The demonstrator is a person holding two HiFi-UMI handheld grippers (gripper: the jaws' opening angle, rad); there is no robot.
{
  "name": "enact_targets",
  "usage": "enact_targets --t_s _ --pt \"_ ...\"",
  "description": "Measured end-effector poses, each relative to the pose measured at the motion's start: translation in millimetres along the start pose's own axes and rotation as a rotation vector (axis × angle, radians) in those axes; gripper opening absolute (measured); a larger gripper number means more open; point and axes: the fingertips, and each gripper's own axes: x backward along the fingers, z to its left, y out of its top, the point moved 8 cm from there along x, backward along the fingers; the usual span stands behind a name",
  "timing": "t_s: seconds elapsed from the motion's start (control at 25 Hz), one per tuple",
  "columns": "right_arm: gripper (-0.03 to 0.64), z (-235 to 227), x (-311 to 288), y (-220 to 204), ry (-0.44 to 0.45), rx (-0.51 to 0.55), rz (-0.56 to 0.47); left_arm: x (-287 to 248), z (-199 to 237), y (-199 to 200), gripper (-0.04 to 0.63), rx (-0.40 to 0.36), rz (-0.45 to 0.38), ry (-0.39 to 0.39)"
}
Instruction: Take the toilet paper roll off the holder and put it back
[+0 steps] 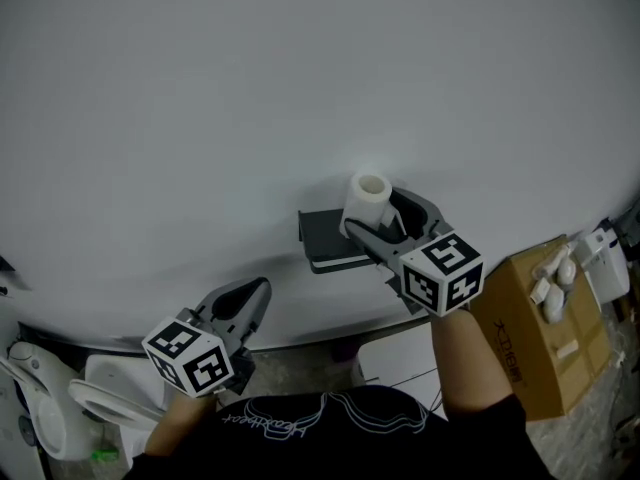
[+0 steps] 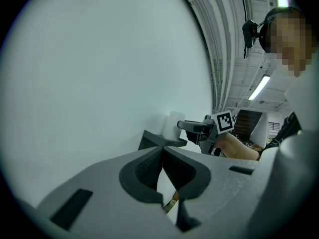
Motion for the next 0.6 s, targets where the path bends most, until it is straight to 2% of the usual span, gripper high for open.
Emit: enact_targets --t_s 0.2,0.32,0.44,0.6 --pt "0.31 -1 -6 0 -0.017 0.04 0.047 -4 4 -1 0.005 0.008 -0.002 -0.015" --pt "0.302 -2 -7 0 -0.017 0.02 0.052 -4 5 -2 0.005 0.03 -0.001 -0.026" --pt "0.264 -5 -8 -3 -0.022 -0.008 0.049 -3 7 -2 0.005 0.037 -0.002 -0.022" --pt "0.259 -5 -9 -2 -0.028 -0.013 0.046 -1 12 -3 0.006 0.043 -0.006 -0.017"
